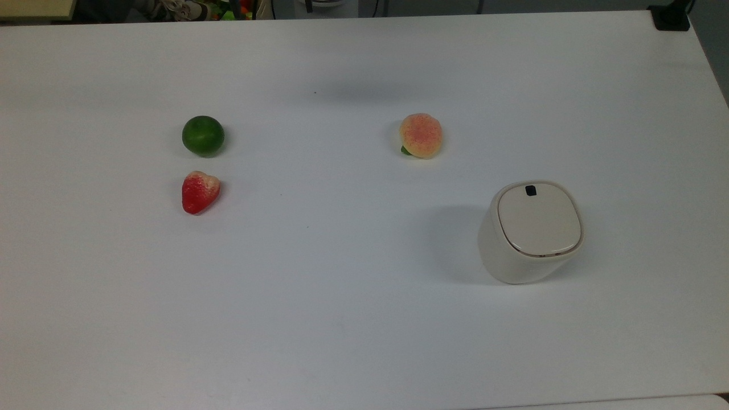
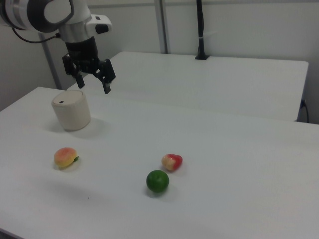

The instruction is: Close garbage bin

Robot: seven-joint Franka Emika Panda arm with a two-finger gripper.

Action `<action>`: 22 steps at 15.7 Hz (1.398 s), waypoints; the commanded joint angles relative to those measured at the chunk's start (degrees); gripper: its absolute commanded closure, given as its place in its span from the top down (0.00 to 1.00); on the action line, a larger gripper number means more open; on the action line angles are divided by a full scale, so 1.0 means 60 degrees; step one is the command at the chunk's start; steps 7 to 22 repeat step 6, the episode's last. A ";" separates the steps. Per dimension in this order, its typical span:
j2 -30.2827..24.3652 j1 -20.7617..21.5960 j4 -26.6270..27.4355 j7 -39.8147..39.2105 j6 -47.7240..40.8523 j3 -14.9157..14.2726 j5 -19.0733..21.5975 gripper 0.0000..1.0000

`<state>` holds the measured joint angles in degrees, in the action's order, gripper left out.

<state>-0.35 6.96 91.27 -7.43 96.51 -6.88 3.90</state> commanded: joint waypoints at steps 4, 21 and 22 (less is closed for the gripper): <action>0.0015 0.0115 -0.0080 -0.0080 -0.0178 -0.0011 -0.0079 1.00; 0.0001 0.0115 -0.0079 -0.0095 -0.0178 0.0003 -0.0079 1.00; 0.0001 0.0115 -0.0079 -0.0095 -0.0178 0.0003 -0.0079 1.00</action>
